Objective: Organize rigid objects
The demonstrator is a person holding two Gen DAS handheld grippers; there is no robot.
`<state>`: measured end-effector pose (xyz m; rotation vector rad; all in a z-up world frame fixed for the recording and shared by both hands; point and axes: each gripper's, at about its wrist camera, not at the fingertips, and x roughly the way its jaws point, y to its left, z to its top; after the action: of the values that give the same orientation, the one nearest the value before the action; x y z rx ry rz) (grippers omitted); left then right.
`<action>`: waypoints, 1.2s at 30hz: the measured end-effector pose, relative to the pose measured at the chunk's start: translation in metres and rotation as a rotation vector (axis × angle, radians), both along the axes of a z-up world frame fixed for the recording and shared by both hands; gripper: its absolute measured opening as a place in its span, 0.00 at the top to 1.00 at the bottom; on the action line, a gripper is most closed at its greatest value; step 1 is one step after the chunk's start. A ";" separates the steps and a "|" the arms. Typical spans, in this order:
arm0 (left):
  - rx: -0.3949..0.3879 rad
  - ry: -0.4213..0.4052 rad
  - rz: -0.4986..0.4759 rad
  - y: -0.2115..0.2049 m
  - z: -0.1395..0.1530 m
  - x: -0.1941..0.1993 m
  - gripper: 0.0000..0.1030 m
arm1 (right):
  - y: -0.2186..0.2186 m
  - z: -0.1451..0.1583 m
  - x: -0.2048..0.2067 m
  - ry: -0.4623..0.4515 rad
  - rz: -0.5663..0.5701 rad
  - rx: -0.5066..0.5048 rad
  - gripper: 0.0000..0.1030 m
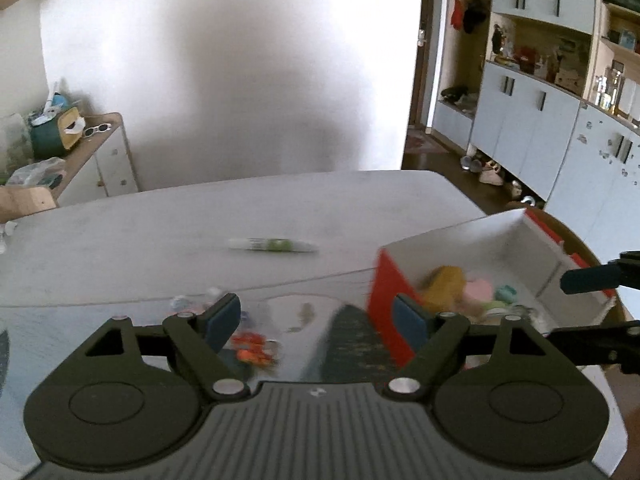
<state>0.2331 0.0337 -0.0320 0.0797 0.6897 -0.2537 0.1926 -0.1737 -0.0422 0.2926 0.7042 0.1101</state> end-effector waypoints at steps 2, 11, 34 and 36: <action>-0.003 0.002 0.001 0.019 -0.002 0.007 0.19 | 0.013 0.001 0.010 0.006 0.001 0.003 0.00; 0.002 0.031 0.004 0.089 -0.024 0.036 0.19 | 0.074 -0.006 0.051 0.047 0.028 -0.035 0.01; 0.022 0.082 -0.071 0.140 -0.095 0.100 0.19 | 0.150 -0.064 0.148 0.177 0.056 -0.171 0.25; 0.024 0.097 -0.075 0.138 -0.103 0.107 0.19 | 0.149 -0.072 0.155 0.189 0.052 -0.175 0.26</action>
<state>0.3398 0.1719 -0.1350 0.1167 0.7868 -0.3228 0.3478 -0.0245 -0.1145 0.1173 0.9032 0.0701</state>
